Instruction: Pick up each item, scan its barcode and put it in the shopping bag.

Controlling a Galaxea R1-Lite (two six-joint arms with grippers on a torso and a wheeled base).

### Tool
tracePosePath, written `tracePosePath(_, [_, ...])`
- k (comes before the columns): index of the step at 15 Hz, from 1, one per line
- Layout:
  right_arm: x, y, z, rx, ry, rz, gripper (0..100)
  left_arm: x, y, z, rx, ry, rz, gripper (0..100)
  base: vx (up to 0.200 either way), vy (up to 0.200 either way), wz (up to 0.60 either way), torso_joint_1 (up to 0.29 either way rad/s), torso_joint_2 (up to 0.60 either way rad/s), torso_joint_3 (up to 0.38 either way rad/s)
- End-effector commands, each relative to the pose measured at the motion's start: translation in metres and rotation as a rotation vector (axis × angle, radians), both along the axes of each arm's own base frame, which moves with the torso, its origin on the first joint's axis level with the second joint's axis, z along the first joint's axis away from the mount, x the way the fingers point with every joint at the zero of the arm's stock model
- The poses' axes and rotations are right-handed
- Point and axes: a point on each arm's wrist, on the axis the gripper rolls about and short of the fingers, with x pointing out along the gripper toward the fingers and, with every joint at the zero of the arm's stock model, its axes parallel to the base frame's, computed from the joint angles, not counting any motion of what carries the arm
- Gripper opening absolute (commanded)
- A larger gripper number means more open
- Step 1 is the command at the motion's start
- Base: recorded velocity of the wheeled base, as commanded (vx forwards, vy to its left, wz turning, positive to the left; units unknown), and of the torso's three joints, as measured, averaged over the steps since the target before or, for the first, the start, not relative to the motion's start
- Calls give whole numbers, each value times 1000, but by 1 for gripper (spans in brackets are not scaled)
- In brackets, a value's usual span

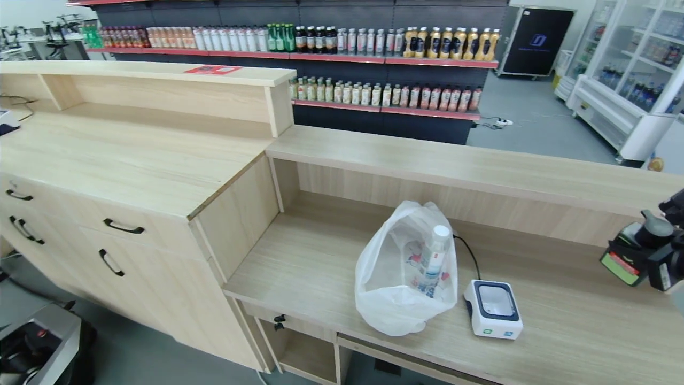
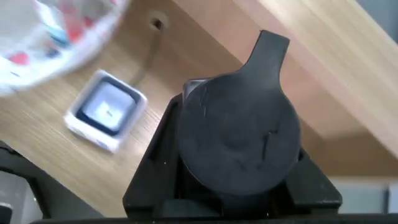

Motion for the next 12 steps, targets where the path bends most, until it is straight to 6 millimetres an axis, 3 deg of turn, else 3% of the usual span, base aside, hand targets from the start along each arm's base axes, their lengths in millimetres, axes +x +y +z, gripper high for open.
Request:
tracePosePath(1, [15, 23, -1, 22, -3, 80, 0, 0, 0, 0, 0, 1, 0, 100, 0, 0, 600, 7, 2, -2])
tracePosePath(2, [25, 37, -9, 110, 34, 122, 0, 0, 0, 0, 0, -1, 0, 100, 0, 0, 0, 0, 0, 0])
tracePosePath(5, [37, 47, -35, 171, 159, 155, 0, 0, 0, 0, 0, -1, 0, 100, 0, 0, 0, 0, 0, 0])
tracePosePath(8, [39, 56, -46, 188, 225, 182, 0, 0, 0, 0, 0, 1, 0, 100, 0, 0, 0, 0, 0, 0])
tracePosePath(12, [56, 67, -83, 241, 357, 302, 0, 0, 0, 0, 0, -1, 0, 100, 0, 0, 0, 0, 0, 0])
